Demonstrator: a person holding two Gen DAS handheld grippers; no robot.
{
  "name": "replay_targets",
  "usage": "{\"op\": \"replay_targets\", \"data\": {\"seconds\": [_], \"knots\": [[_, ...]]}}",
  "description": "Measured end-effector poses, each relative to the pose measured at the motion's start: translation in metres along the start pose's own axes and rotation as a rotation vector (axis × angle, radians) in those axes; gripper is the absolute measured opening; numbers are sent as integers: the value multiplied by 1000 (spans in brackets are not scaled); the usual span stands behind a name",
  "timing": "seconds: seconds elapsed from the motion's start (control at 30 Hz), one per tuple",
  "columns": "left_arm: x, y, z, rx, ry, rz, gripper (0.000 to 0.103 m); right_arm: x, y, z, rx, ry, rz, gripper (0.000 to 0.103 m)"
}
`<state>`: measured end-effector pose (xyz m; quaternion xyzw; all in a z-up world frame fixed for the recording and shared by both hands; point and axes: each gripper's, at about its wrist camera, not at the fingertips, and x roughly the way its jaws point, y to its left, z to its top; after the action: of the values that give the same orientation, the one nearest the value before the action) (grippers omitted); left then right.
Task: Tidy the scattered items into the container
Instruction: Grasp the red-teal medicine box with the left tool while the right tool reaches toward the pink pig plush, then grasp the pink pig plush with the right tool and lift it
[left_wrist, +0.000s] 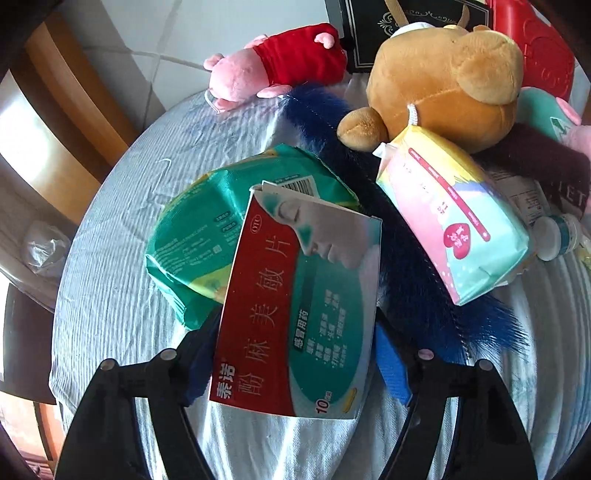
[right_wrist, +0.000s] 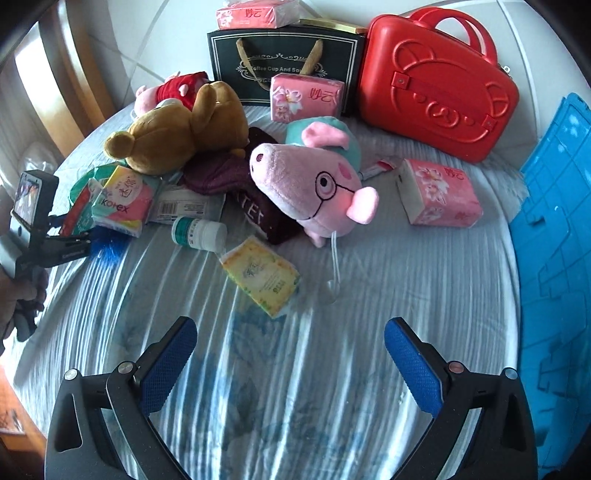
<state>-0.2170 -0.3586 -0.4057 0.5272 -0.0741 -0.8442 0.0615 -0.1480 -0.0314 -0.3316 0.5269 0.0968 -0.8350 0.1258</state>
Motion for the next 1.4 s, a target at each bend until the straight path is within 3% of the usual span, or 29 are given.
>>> {"op": "replay_targets", "data": {"seconds": [0.47, 0.67, 0.77, 0.83, 1.0, 1.13, 1.2, 1.27, 1.4], "knots": [[-56, 25, -34, -98, -61, -48, 74, 58, -1, 72, -31, -76, -108, 103], [-81, 40, -53, -135, -81, -59, 74, 50, -1, 118, 30, -181, -68, 103], [-87, 43, -57, -135, -83, -61, 74, 76, -15, 141, 120, -55, -114, 103], [-89, 45, -59, -138, -85, -65, 74, 102, -26, 144, 187, 54, -79, 103], [-96, 49, -69, -146, -87, -66, 74, 146, -42, 135, 235, 174, -73, 103], [-100, 51, -73, -157, -83, -69, 74, 148, -46, 129, 242, 165, -50, 102], [-103, 50, -73, -154, -87, -70, 74, 140, -48, 126, 258, 143, -49, 88], [-105, 47, -72, -152, -90, -73, 74, 132, -52, 124, 277, 125, -41, 80], [-111, 41, -67, -147, -101, -76, 74, 118, -50, 125, 260, 99, -40, 75]]}}
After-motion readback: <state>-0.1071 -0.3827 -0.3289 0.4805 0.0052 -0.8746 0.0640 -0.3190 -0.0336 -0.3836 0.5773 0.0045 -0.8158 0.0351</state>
